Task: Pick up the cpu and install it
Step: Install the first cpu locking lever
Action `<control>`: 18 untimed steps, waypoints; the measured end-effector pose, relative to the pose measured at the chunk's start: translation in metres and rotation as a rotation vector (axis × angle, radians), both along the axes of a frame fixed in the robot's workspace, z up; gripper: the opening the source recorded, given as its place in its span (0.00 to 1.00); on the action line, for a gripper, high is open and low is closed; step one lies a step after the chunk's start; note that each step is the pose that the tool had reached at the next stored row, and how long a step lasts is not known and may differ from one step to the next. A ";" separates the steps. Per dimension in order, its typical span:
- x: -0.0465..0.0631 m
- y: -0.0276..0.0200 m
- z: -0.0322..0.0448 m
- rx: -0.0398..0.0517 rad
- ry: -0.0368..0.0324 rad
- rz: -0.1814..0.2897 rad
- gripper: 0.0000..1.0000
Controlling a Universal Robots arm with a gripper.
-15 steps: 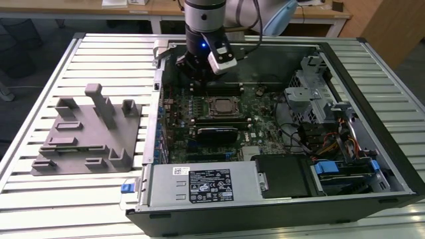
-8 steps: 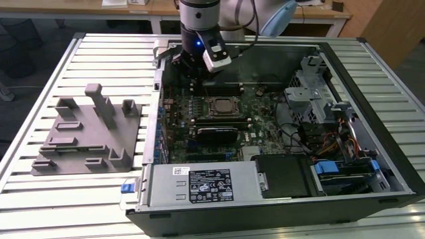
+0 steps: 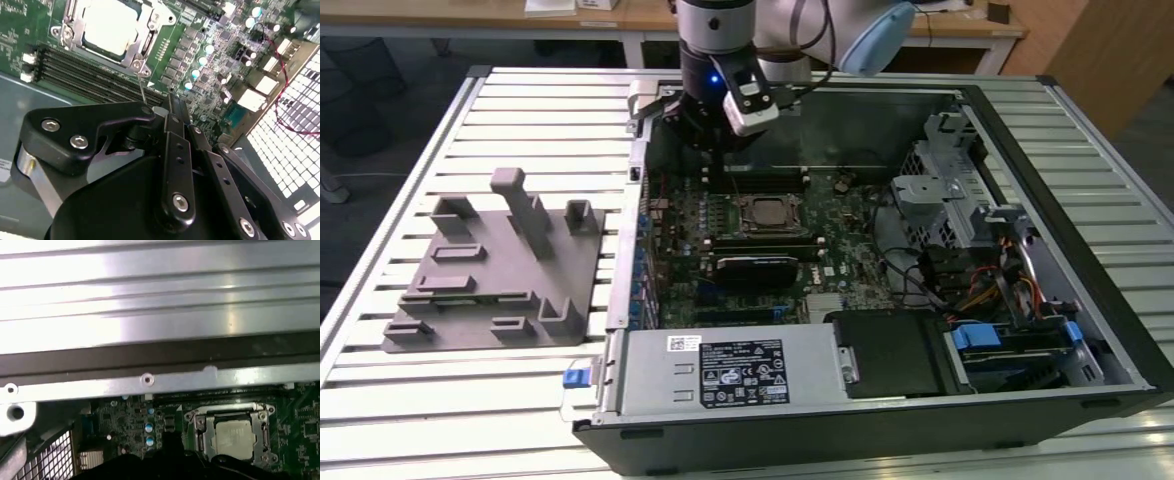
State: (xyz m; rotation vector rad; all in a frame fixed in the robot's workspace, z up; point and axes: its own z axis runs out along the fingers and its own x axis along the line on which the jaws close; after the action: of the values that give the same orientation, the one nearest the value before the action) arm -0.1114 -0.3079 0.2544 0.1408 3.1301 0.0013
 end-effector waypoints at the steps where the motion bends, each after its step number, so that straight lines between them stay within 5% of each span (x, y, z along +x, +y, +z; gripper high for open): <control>1: 0.000 0.0003 -0.0002 0.0000 -0.0001 0.012 0.11; 8: 0.000 0.0039 -0.0012 -0.0001 0.0001 0.089 0.11; 18: 0.011 0.0061 -0.0013 -0.0002 -0.0006 0.103 0.11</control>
State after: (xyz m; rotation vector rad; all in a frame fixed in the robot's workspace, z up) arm -0.1004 -0.3018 0.2531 -0.0202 3.1327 0.0017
